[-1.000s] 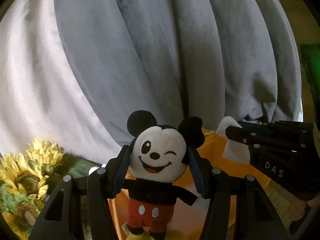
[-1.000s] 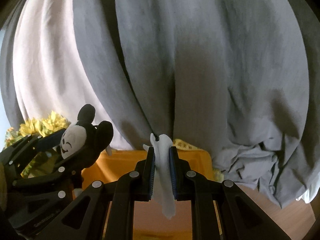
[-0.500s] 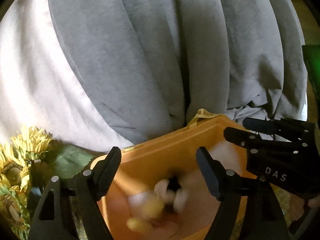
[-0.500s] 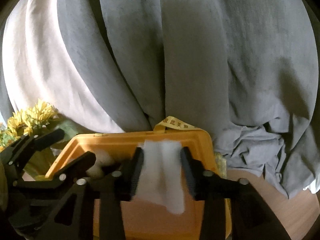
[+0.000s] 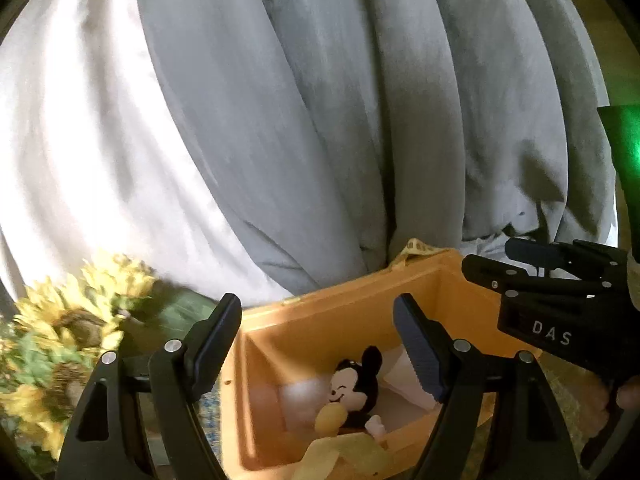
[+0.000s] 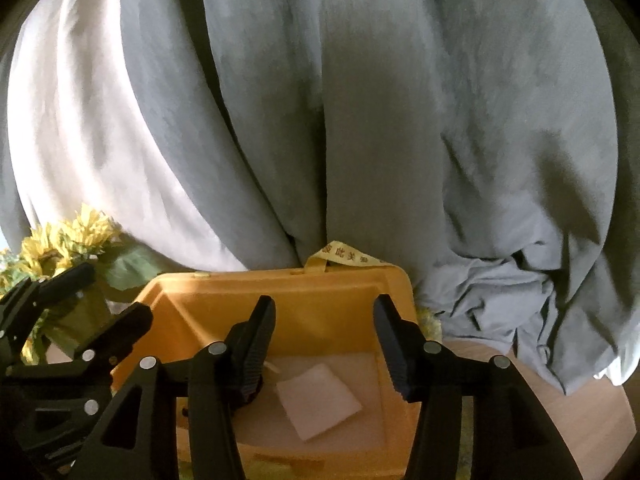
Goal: Organize soft objects
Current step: 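Open both tools to drop Mickey and the cloth into the orange crate, then withdraw both tools from the crate back toward the remaining toys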
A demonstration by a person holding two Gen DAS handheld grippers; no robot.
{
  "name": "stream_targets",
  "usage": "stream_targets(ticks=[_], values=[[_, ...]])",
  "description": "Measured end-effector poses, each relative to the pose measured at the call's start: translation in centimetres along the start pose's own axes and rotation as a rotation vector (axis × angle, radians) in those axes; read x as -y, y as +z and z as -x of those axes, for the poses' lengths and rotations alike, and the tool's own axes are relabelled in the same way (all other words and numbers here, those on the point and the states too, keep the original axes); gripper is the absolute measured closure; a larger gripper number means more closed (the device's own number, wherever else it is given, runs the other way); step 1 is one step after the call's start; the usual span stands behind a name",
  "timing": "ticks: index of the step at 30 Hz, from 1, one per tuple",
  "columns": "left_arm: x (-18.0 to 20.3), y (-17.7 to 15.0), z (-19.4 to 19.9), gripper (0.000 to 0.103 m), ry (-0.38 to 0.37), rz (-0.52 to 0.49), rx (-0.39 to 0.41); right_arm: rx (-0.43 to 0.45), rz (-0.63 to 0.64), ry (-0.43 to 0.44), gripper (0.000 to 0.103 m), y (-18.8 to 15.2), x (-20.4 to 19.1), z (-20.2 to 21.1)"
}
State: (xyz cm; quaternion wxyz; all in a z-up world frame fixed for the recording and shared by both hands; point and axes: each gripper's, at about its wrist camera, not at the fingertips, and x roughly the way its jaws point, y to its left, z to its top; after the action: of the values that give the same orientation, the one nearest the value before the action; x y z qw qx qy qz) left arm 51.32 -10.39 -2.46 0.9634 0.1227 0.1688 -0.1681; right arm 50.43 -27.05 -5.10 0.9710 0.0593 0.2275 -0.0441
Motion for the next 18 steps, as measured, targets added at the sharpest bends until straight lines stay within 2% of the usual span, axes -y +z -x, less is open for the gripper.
stream_targets(ticks=[9, 18], values=[[0.0, 0.8, 4.8, 0.024, 0.031, 0.01, 0.052, 0.068, 0.015, -0.003, 0.044, 0.7, -0.7, 4.7], [0.4, 0.3, 8.9, 0.023, 0.046, 0.015, 0.065, 0.106, 0.035, -0.008, 0.038, 0.0, -1.5, 9.0]])
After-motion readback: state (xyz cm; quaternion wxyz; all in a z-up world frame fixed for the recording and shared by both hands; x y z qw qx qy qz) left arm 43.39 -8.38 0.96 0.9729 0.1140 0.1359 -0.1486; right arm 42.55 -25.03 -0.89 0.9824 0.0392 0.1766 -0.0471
